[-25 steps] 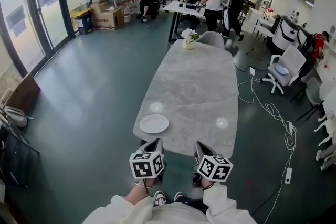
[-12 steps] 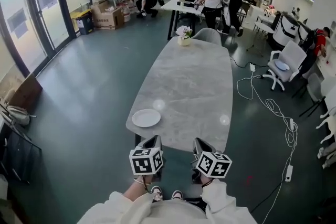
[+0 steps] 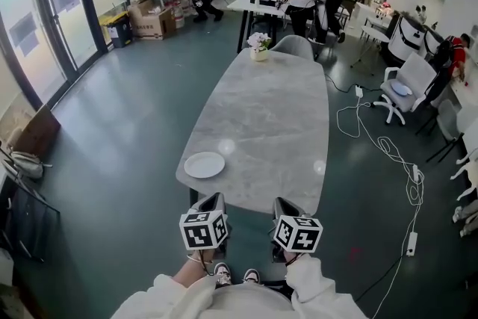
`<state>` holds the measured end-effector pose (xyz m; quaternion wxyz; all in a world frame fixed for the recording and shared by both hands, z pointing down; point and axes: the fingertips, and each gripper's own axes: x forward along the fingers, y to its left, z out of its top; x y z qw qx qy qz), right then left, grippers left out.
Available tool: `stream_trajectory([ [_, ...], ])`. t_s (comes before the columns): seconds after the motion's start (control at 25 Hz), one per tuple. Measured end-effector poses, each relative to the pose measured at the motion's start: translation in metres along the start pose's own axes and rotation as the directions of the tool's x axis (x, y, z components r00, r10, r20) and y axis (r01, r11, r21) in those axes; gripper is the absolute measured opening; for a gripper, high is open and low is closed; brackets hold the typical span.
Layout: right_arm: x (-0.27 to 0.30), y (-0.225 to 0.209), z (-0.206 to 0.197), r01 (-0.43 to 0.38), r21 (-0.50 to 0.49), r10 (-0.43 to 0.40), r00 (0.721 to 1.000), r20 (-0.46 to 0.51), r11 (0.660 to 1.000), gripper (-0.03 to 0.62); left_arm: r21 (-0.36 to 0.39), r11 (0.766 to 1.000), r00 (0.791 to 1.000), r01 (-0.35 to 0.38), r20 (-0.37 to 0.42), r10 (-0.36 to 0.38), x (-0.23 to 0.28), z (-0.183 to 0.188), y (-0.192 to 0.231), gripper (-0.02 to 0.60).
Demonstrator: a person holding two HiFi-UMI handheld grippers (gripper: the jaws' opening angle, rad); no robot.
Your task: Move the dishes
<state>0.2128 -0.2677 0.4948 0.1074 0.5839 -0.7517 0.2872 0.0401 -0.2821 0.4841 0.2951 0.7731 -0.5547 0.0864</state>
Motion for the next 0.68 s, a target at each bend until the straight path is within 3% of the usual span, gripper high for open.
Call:
stream_trajectory([
  [0.68, 0.0003, -0.0016, -0.0029, 0.017, 0.017, -0.017, 1.0, 0.004, 1.0, 0.057, -0.018, 1.0, 0.999, 0.026, -0.021, -0.026, 0.0068, -0.0079, -0.0039, 0.006],
])
